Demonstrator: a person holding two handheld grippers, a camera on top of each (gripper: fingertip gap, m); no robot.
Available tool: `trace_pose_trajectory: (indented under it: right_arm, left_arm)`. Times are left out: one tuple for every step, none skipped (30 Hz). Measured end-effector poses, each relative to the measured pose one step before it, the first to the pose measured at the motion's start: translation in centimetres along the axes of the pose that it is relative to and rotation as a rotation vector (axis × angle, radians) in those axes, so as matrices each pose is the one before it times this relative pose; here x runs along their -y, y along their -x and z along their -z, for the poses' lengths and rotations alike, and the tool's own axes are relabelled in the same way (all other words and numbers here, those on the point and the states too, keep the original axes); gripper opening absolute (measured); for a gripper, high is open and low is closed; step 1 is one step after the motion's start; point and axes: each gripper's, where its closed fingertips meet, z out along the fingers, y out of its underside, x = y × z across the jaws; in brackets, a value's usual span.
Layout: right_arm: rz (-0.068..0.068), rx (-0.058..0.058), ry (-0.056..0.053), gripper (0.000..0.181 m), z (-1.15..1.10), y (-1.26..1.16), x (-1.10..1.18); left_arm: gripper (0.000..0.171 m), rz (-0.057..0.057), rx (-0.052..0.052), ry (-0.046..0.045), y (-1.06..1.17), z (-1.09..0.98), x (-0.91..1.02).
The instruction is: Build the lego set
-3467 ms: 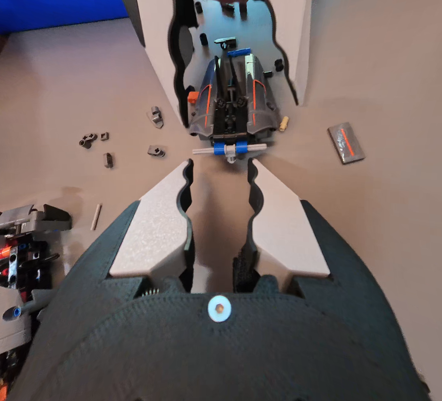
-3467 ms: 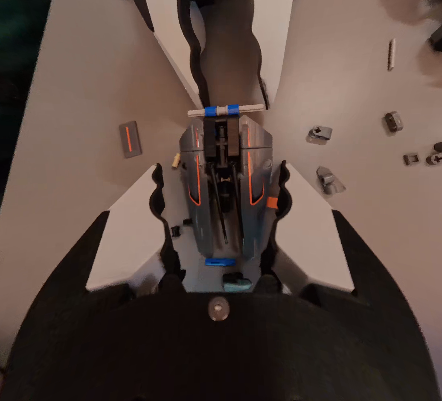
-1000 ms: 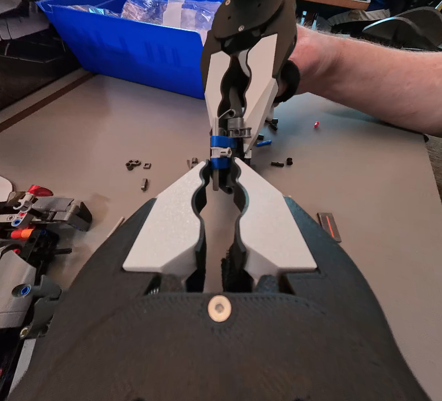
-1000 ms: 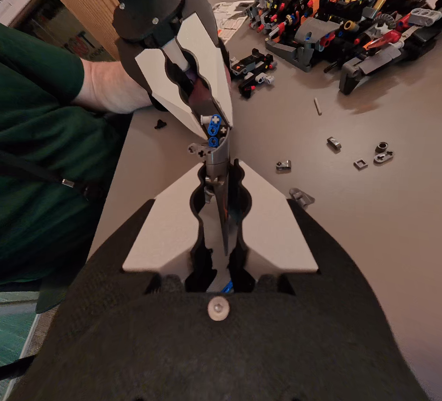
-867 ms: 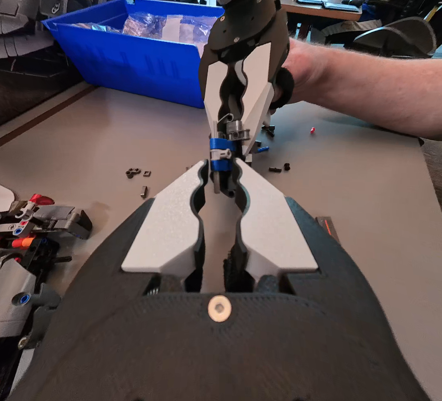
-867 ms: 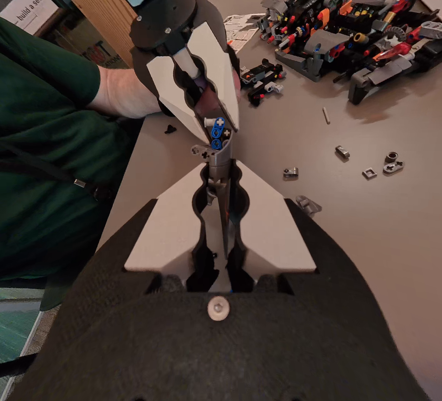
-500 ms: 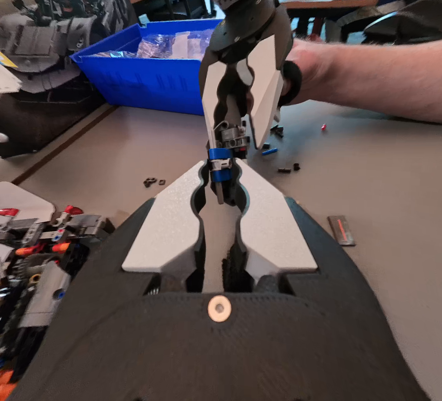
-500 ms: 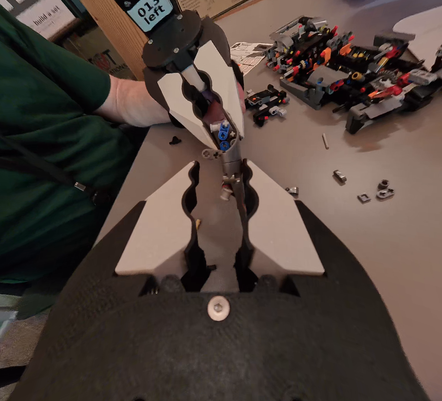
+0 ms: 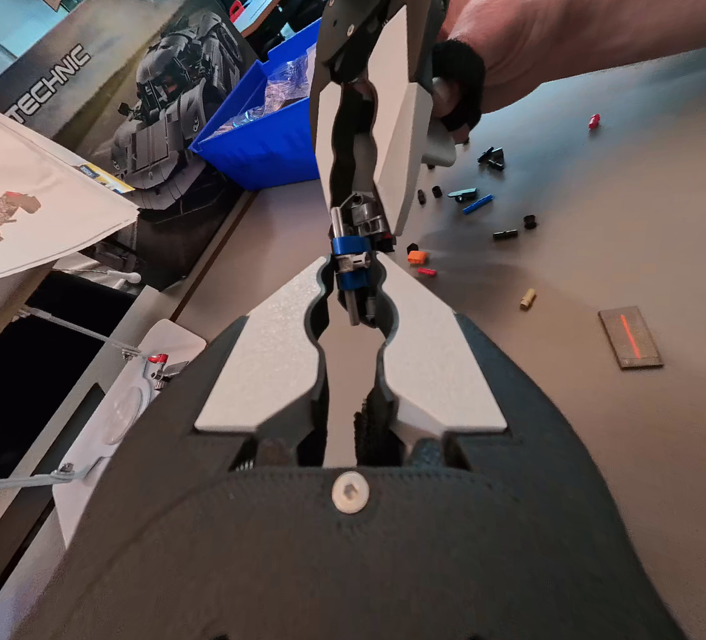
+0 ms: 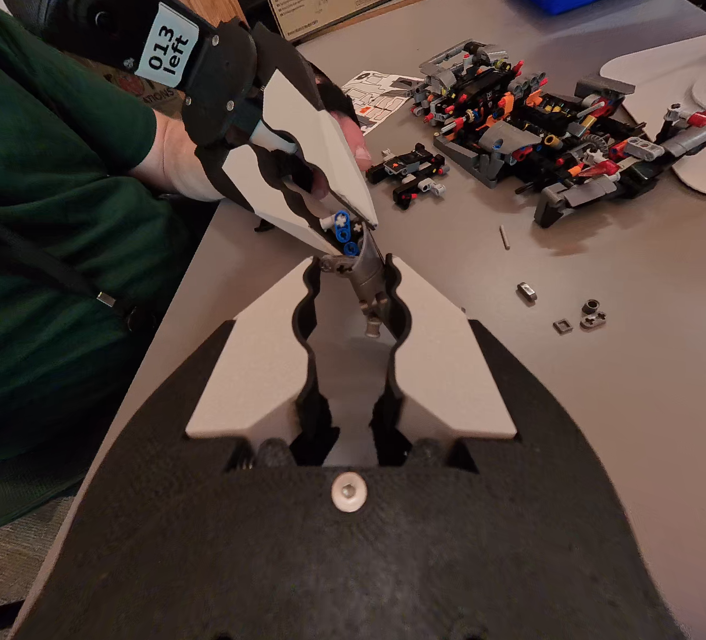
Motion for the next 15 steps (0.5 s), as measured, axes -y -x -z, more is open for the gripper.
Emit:
trace_pose_trajectory:
  right_arm:
    - [-0.0075,0.0011,-0.0031,0.031,-0.059,-0.016,0.063]
    - [-0.0052,-0.0044,0.0006,0.031,-0.059,-0.061,0.017]
    - [-0.0017,-0.0024,0.0012,0.031,-0.075,-0.003,0.01]
    - [0.002,0.0065,-0.0049,0.031,-0.026,0.133,0.081]
    - [0.0046,0.0085,-0.0019,0.03,0.02,0.174,0.052]
    - [0.0107,-0.0074,0.0074,0.03,0.068,-0.034,-0.066]
    - [0.02,-0.0185,0.0102,0.032,0.082,-0.133,-0.111]
    - [0.0199,-0.0145,0.01,0.032,0.063,-0.054,-0.113]
    - [0.0133,-0.0103,0.008,0.031,0.044,-0.042,-0.065]
    - [0.0109,-0.0089,0.0072,0.03,0.004,-0.034,-0.052]
    - [0.0106,-0.01,0.0033,0.03,-0.012,-0.038,0.01]
    - [0.0083,-0.0069,0.0031,0.03,-0.016,-0.01,0.001]
    - [-0.0012,-0.0005,0.0011,0.029,0.005,0.019,0.016]
    - [-0.0094,0.0035,-0.0023,0.029,0.013,0.015,0.062]
    - [-0.0098,0.0043,-0.0062,0.029,0.01,-0.019,0.061]
  left_arm:
    - [0.016,-0.0038,0.0017,0.00278,-0.008,-0.03,-0.044]
    - [0.016,-0.0158,0.0084,0.00752,0.02,-0.031,-0.085]
    - [0.016,-0.0151,0.0082,0.00914,-0.002,-0.035,-0.073]
    - [0.016,-0.0029,0.0002,0.00092,-0.071,-0.019,0.025]
    - [0.016,0.0073,-0.0103,-0.00923,-0.153,-0.007,0.141]
    - [0.016,0.008,-0.0046,-0.00545,-0.015,0.003,0.039]
    - [0.016,0.0022,0.004,0.00356,0.138,-0.016,-0.109]
    - [0.016,0.0037,-0.0004,0.00206,0.053,-0.025,-0.106]
    - [0.016,0.0073,-0.0053,-0.00314,-0.041,-0.008,0.009]
    - [0.016,0.0058,-0.0049,-0.00304,-0.052,0.0,0.022]
    - [0.016,0.001,0.0005,0.00255,0.03,-0.02,-0.051]
    - [0.016,-0.0009,-0.0003,0.00139,0.009,-0.002,-0.031]
    - [0.016,0.0015,-0.0023,-0.00014,-0.017,0.008,0.007]
    - [0.016,0.0036,-0.0028,-0.00189,-0.01,0.018,0.004]
    - [0.016,0.007,-0.0027,-0.00237,0.034,0.021,0.004]
